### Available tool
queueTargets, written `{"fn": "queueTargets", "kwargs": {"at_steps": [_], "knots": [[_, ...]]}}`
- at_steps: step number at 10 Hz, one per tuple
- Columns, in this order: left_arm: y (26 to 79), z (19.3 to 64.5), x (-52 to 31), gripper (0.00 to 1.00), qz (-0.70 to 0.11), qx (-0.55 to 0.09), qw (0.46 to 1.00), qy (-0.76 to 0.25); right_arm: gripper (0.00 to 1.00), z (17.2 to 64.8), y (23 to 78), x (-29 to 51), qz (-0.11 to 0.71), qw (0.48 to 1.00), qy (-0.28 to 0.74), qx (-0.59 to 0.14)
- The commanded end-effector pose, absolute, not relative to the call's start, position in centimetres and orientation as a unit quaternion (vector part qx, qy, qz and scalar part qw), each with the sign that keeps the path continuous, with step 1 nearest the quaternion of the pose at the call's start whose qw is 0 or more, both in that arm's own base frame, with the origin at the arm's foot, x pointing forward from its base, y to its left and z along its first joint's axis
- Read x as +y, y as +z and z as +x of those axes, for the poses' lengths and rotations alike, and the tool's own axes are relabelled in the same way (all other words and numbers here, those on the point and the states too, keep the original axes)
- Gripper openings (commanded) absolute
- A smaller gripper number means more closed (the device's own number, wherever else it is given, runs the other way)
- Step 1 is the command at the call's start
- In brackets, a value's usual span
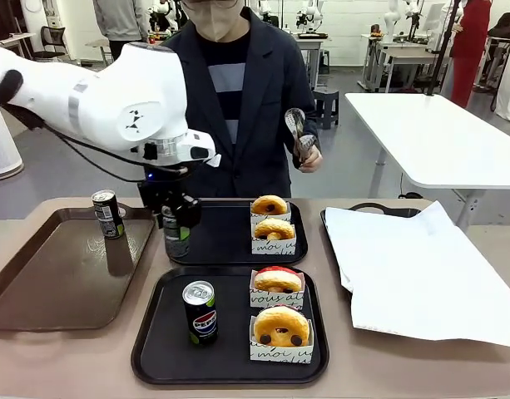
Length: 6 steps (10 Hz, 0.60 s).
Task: Set up donuts and drinks on trays.
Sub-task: Pick up one Pepsi coke from the Handle tray and place it on the Flat Tray without a Pepsi coke.
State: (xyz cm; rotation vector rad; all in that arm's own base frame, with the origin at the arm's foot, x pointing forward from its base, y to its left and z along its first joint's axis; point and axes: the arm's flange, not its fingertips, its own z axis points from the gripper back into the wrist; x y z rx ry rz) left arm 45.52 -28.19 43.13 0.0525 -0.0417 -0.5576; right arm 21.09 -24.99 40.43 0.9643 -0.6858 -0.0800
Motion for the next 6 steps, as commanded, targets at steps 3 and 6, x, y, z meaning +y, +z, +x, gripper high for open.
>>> {"fn": "queueTargets", "kwargs": {"at_steps": [3, 6], "knots": [[40.5, 49.2, -29.4, 0.59, -0.016, -0.084, 0.962, -0.258, 1.0, 21.4, 40.3, -25.0, 0.461, 0.819, -0.034, -0.34], [37.3, 51.1, -28.9, 0.59, -0.01, -0.06, 0.969, -0.239, 1.0, 21.4, 40.3, -25.0, 0.461, 0.819, -0.034, -0.34]]}}
